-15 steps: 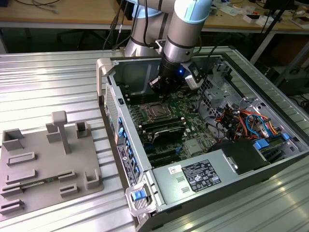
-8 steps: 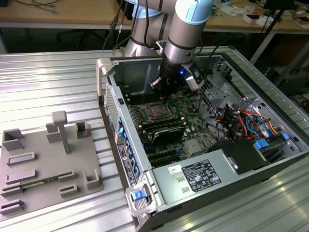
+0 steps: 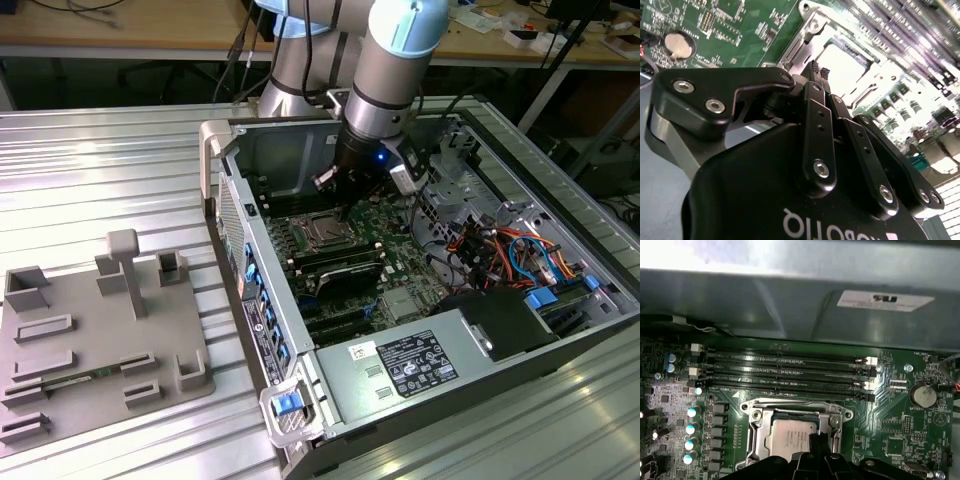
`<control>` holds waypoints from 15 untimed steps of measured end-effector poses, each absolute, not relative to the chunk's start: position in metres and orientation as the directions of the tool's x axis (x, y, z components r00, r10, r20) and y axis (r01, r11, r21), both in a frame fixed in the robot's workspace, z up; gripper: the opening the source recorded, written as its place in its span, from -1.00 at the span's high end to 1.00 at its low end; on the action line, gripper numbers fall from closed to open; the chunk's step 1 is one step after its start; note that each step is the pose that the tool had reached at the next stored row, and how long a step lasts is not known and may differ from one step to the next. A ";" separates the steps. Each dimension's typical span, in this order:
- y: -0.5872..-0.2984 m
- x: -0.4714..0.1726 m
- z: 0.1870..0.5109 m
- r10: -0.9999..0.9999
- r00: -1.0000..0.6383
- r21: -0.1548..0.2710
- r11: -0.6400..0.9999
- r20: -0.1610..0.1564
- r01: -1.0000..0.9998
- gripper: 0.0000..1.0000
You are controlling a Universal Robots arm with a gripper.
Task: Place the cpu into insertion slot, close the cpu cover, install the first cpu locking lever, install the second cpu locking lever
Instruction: 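Install the second cpu locking lever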
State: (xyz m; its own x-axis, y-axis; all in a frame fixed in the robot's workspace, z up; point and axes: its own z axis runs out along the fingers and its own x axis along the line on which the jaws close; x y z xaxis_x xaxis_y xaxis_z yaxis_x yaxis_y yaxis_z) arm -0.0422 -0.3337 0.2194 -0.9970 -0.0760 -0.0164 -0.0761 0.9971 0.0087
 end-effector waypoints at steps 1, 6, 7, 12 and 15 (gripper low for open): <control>-0.336 -0.042 0.219 -0.076 -0.997 0.009 0.997 -0.016 -0.076 0.79; -0.346 -0.042 0.219 -0.076 -0.997 0.009 0.997 -0.016 -0.076 0.79; -0.347 -0.042 0.219 -0.076 -0.997 0.009 0.997 -0.016 -0.076 0.79; -0.349 -0.040 0.219 -0.076 -0.997 0.009 0.997 -0.016 -0.076 0.79; -0.350 -0.039 0.219 -0.076 -0.997 0.008 0.997 -0.016 -0.076 0.79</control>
State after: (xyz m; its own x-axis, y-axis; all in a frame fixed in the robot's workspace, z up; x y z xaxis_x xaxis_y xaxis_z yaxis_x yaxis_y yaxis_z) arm -0.0394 -0.3497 0.2194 -0.9970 -0.0758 -0.0161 -0.0759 0.9971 0.0084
